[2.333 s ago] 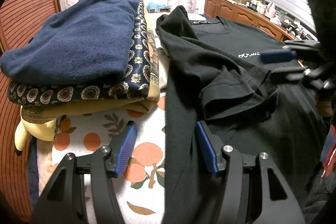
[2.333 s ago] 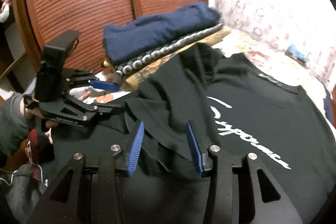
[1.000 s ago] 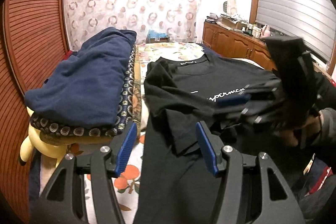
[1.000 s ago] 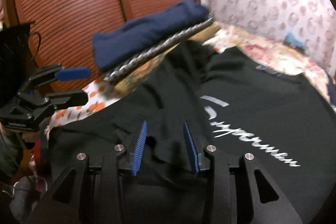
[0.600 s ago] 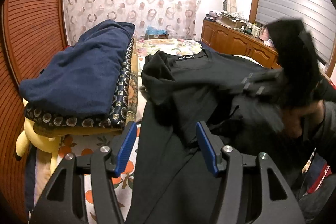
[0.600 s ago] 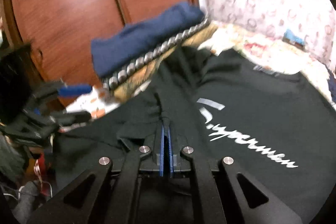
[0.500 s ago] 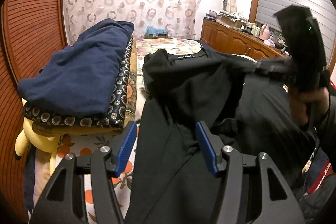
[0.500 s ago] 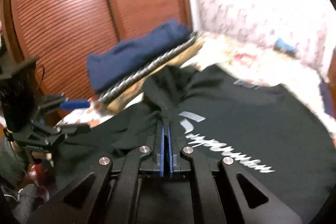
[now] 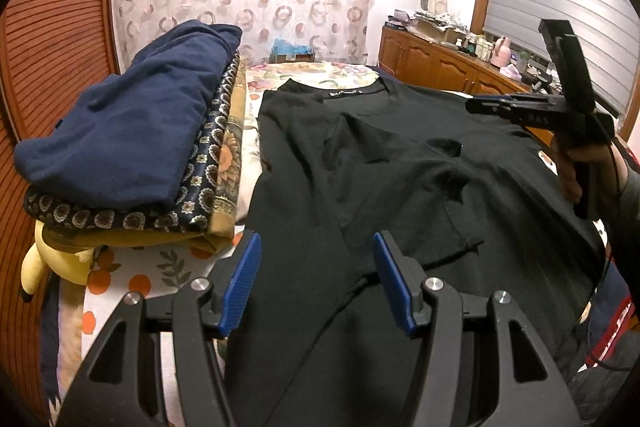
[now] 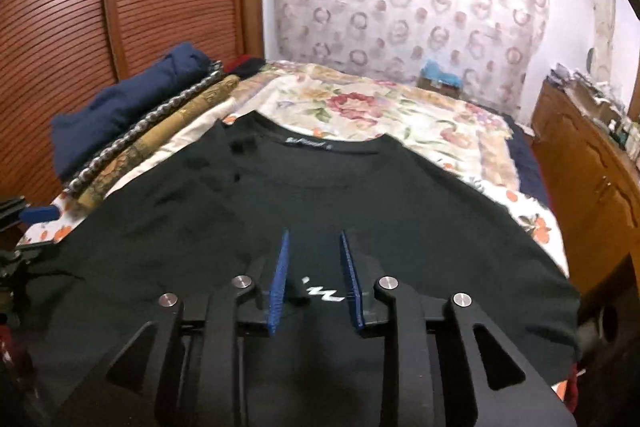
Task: Fold small clothes
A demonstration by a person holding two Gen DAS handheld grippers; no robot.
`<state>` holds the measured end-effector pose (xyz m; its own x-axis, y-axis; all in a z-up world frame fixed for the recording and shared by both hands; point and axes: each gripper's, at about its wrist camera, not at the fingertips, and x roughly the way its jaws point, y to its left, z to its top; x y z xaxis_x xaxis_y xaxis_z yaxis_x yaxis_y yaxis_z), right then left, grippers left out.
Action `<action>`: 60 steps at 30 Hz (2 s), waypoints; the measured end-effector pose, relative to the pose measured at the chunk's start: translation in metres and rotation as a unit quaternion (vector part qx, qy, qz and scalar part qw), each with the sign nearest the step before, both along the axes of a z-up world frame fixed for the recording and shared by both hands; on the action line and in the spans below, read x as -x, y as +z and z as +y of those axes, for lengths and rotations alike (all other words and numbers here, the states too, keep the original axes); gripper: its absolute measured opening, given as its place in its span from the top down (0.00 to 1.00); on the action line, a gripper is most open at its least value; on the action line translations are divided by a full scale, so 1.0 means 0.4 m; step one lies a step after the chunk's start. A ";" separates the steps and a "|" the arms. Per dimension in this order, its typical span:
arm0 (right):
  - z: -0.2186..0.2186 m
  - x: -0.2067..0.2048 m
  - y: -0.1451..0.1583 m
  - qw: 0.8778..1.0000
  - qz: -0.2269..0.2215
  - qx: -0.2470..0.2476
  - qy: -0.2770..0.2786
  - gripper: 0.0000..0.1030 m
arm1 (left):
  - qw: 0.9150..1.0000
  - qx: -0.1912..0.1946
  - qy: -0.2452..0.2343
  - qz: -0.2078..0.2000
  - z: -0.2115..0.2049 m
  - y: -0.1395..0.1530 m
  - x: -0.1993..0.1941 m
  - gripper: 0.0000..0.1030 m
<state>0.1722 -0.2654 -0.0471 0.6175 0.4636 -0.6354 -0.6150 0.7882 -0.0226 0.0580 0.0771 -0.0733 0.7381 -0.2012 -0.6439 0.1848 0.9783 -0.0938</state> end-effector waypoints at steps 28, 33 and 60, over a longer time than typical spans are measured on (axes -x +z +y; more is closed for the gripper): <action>-0.666 -0.091 -0.068 0.971 0.043 -0.019 -0.234 0.52 | 0.997 -0.018 -0.075 0.027 -0.334 -0.030 -0.311 0.43; -0.687 -0.116 -0.094 0.970 0.070 -0.037 -0.230 0.52 | 0.991 -0.025 -0.105 0.075 -0.391 -0.054 -0.356 0.43; -0.633 -0.166 -0.103 0.980 0.074 -0.028 -0.182 0.95 | 0.989 -0.063 -0.115 0.071 -0.413 -0.057 -0.345 0.39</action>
